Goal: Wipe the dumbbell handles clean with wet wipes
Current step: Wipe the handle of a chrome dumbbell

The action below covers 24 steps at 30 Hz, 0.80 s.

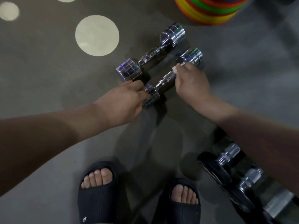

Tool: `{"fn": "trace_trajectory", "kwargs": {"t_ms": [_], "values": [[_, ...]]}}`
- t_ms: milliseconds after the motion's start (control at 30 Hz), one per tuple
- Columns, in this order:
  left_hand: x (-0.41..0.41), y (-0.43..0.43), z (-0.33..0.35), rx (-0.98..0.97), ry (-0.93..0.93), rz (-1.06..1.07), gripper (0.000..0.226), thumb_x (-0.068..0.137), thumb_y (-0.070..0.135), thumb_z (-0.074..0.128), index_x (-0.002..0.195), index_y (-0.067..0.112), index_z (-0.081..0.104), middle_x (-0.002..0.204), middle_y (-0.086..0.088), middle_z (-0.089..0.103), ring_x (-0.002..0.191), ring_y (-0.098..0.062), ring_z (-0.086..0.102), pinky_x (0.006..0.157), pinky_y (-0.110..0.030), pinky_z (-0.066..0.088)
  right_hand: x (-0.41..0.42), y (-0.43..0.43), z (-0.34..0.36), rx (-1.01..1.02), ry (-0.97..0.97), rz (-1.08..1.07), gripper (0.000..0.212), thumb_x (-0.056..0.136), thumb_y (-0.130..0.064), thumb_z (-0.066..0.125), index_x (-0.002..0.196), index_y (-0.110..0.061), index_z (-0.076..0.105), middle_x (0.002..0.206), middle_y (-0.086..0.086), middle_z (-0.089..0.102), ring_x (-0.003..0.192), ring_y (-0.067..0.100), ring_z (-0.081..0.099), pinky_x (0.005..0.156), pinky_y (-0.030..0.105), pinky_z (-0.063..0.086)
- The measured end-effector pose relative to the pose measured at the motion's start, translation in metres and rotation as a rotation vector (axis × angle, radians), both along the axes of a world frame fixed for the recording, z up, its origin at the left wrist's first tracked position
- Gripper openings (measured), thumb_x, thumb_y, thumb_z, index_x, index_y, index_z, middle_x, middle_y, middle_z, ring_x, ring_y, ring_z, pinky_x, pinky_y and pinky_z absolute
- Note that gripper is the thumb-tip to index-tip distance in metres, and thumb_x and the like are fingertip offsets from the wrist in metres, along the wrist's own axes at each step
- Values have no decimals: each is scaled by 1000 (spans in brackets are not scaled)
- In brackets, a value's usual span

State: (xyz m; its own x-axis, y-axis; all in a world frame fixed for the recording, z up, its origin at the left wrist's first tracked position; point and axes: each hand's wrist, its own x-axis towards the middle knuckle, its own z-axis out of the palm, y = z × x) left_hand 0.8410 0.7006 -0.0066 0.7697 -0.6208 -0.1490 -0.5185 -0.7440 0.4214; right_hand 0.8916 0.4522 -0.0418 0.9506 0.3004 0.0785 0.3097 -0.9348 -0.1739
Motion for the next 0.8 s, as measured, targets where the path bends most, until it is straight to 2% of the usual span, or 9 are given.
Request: {"fn": "trace_trajectory", "kwargs": {"t_ms": [133, 200, 333, 433, 500, 600, 667, 733, 800], "values": [[1, -1, 0, 9, 5, -7, 41, 86, 27, 37, 98, 9, 72, 101, -10, 60, 85, -33, 60, 78, -43, 54, -21, 8, -2, 78, 169, 286, 30, 93, -17, 48, 119, -14, 63, 104, 11, 59, 80, 39, 61, 59, 39, 50], [0, -3, 1, 5, 9, -14, 42, 85, 27, 36, 99, 10, 72, 101, -10, 60, 85, -33, 59, 78, -44, 53, -20, 6, -1, 90, 210, 350, 28, 93, -21, 47, 116, -17, 63, 105, 8, 59, 83, 36, 61, 61, 40, 51], [-2, -3, 3, -12, 12, -2, 41, 84, 25, 37, 98, 9, 72, 99, -10, 61, 84, -33, 60, 77, -41, 53, -4, -9, -1, 109, 34, 70, 18, 97, -21, 52, 100, -10, 65, 101, 14, 58, 81, 37, 60, 63, 42, 48], [-2, -2, 3, -25, 15, 2, 42, 83, 24, 37, 99, 10, 73, 99, -10, 61, 84, -32, 60, 77, -41, 54, -2, -9, 0, 166, 6, 29, 24, 100, -22, 50, 93, -4, 63, 104, 15, 52, 81, 32, 56, 69, 43, 50], [-2, -3, 3, -24, 20, 4, 42, 83, 25, 37, 99, 10, 74, 99, -10, 61, 84, -33, 60, 77, -41, 54, -1, -8, 2, 213, 10, 25, 21, 98, -19, 51, 93, -2, 63, 104, 17, 56, 85, 33, 59, 75, 43, 50], [-2, -5, 5, -22, 28, -1, 41, 83, 25, 38, 97, 10, 73, 97, -10, 60, 84, -33, 60, 78, -41, 54, 5, -7, 4, 275, 6, -85, 15, 98, -19, 54, 100, -7, 62, 99, 16, 60, 86, 32, 58, 74, 41, 48], [-3, -6, 6, -30, 35, 4, 41, 83, 26, 37, 94, 10, 73, 98, -10, 61, 84, -33, 60, 79, -41, 53, 6, -6, 2, 301, -7, -109, 16, 98, -20, 58, 94, -6, 64, 93, 18, 60, 82, 32, 58, 74, 37, 45], [-3, -6, 7, -28, 36, 5, 41, 82, 26, 37, 93, 10, 73, 98, -10, 62, 84, -32, 60, 79, -40, 53, 2, -4, 0, 315, 4, -96, 18, 95, -17, 62, 90, -2, 69, 90, 20, 60, 80, 33, 60, 75, 26, 42], [-3, -6, 6, -27, 37, 6, 41, 82, 26, 37, 91, 9, 73, 98, -10, 61, 84, -32, 60, 79, -40, 53, -4, -3, 0, 334, 76, -98, 21, 91, -16, 64, 101, -1, 72, 97, 19, 60, 85, 29, 60, 80, 17, 38]]}}
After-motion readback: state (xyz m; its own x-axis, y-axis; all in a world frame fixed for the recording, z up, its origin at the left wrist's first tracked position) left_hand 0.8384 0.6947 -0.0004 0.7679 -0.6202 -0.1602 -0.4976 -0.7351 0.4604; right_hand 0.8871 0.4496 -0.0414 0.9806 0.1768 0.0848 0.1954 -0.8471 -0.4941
